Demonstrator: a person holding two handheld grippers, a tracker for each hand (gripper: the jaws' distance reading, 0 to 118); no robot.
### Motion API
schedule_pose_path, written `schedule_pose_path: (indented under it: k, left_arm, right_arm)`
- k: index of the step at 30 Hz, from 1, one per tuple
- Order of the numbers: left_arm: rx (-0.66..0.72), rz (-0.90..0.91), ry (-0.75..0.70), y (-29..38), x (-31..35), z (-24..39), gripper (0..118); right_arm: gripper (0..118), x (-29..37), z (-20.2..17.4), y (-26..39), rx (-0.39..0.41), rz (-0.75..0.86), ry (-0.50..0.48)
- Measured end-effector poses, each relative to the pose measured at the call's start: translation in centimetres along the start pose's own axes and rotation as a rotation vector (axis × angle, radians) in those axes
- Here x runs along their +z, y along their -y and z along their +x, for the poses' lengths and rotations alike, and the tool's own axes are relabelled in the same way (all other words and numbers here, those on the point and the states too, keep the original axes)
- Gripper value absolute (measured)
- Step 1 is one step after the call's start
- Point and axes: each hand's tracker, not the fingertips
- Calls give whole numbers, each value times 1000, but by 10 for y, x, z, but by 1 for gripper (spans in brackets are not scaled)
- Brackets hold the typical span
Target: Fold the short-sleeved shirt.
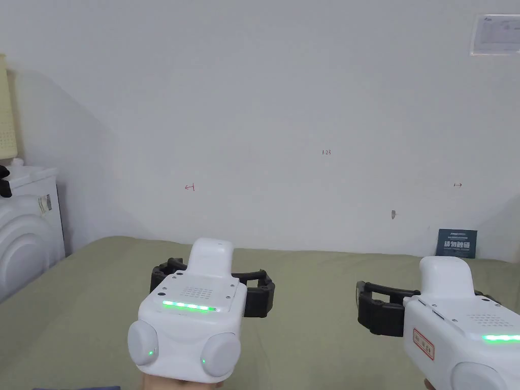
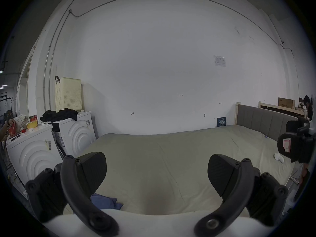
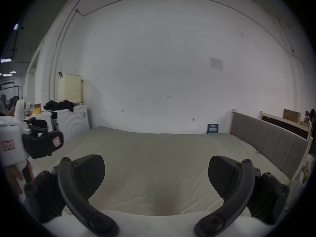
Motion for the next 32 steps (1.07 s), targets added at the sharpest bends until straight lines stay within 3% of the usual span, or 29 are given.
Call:
schedule_pose_path:
  k: [4,9,12,14,18,19,23,27,28,32]
  left_arm:
    - [14,0,2,-2,4,0,118]
    - [18,-6,2,-3,7,-2,118]
    - [29,-13,9,-3,7,-3,118]
    - [31,-9,8,-3,7,-4,118]
    - [33,-2,9,-5,9,-2,118]
    - [35,-5,11,-5,9,-2,118]
    - [40,-11,21,-5,11,-1,118]
    - [30,-5,19,-7,13,-1,118]
    - [33,-4,20,-7,13,-1,118]
    - [38,-6,14,-6,11,-1,118]
  right_arm:
    - [118,3,-5,-3,40,-10,76]
    - [118,2,0,-9,-5,-19,98]
    - [118,4,-4,-10,37,-8,199]
    - [118,4,-7,-8,89,-8,187]
    - [118,1,-8,-4,95,-1,154]
    - [118,3,-12,-4,98,9,184]
    - [118,1,-13,-9,83,30,239]
    - [118,-5,0,-20,-23,-146,142]
    - [118,-4,2,-19,-13,-166,126]
    - [118,0,-9,-7,11,-78,267]
